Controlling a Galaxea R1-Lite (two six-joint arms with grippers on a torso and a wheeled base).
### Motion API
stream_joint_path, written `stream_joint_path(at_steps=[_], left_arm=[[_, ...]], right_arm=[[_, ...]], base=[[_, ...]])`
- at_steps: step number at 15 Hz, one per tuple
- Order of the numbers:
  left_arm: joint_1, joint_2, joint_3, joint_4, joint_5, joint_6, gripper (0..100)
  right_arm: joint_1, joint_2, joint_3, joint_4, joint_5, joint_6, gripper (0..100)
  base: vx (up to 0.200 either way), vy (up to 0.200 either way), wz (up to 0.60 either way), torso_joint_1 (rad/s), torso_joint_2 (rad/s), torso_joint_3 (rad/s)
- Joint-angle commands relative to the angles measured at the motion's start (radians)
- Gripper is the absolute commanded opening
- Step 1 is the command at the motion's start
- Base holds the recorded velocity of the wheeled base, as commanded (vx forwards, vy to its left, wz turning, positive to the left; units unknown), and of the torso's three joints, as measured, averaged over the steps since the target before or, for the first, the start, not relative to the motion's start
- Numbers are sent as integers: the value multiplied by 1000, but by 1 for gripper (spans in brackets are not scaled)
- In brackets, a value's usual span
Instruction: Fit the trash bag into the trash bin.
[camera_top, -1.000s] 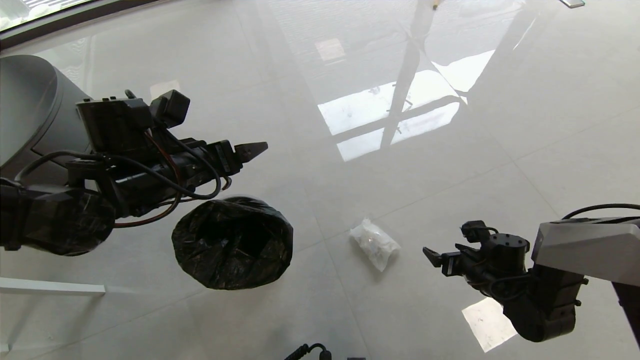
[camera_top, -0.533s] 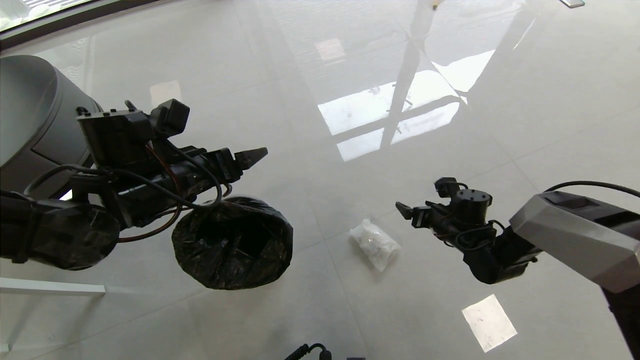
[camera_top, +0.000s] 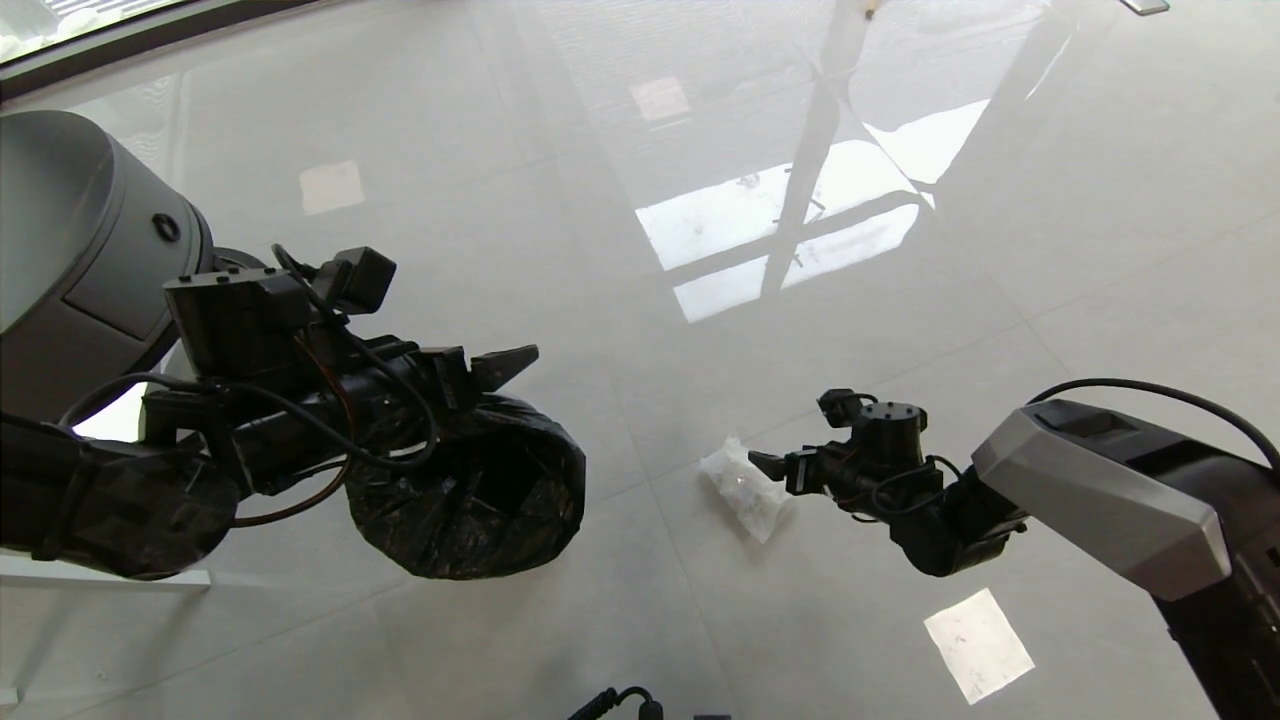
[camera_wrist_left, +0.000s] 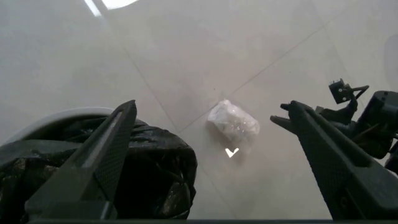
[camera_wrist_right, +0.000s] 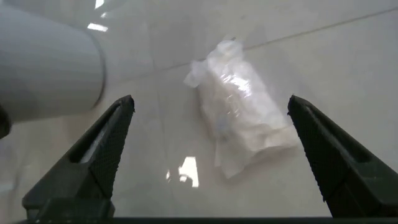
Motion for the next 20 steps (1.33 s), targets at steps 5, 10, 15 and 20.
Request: stream_joint_path(at_steps=[5, 10, 15, 20], left_arm=[[1, 4, 12, 1, 0, 0, 100], [1, 24, 41, 4, -2, 67, 100], [-6, 54, 47, -12, 78, 139, 100], [-11, 57, 52, -67, 76, 116, 100]], right_arm=[[-6, 79, -189, 194, 40, -186, 100], [-1, 162, -295, 224, -44, -272, 100], [-1, 183, -335, 226, -42, -270, 100], [-1, 189, -336, 223, -41, -264, 100]], base=[[0, 0, 0, 0, 0, 0], [0, 0, 0, 0, 0, 0], [0, 0, 0, 0, 0, 0], [40, 0, 0, 0, 0, 0]])
